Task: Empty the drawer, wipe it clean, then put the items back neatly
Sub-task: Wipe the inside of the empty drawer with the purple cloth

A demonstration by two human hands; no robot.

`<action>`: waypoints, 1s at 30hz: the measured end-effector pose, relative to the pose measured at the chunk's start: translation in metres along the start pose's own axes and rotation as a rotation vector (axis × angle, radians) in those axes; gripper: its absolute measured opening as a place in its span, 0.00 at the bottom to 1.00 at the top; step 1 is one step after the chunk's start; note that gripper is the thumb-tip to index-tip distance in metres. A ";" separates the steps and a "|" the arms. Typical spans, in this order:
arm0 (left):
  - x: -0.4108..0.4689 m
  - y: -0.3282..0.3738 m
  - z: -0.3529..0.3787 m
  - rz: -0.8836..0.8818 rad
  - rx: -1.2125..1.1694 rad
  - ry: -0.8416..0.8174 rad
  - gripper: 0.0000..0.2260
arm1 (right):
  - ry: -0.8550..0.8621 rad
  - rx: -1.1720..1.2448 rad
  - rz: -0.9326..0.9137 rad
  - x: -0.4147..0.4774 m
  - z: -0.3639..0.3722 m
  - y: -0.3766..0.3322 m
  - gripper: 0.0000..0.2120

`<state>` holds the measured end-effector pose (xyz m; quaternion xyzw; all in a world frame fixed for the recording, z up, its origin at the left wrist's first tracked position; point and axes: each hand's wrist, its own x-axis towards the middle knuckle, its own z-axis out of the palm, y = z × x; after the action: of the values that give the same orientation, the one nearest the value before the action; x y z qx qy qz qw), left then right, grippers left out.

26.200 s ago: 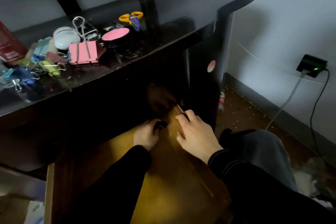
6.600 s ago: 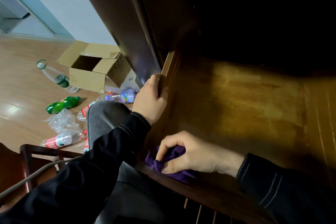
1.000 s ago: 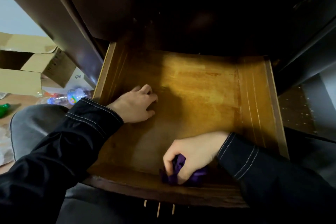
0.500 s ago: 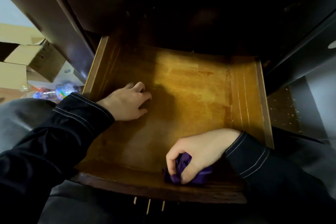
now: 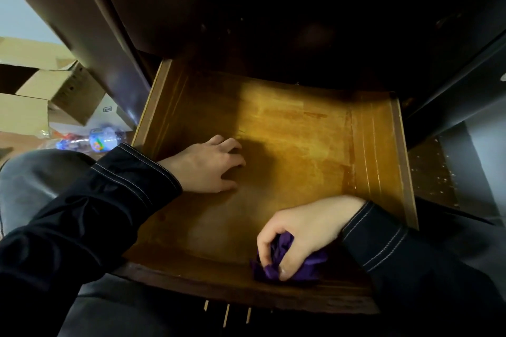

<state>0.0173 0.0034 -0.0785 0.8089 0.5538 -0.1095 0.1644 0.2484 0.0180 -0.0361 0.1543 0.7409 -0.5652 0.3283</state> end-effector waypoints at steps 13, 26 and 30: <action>0.000 -0.001 -0.001 -0.006 -0.021 -0.015 0.23 | -0.062 -0.207 0.204 0.006 0.004 0.005 0.13; -0.005 0.013 -0.017 0.064 -0.545 0.036 0.21 | 0.264 -0.034 0.129 0.002 -0.004 0.008 0.17; -0.011 0.025 -0.027 0.134 -1.016 -0.110 0.31 | 0.563 0.303 0.127 -0.005 -0.014 0.008 0.36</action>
<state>0.0366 -0.0044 -0.0462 0.6536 0.4748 0.1418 0.5721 0.2523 0.0348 -0.0372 0.3977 0.6987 -0.5827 0.1186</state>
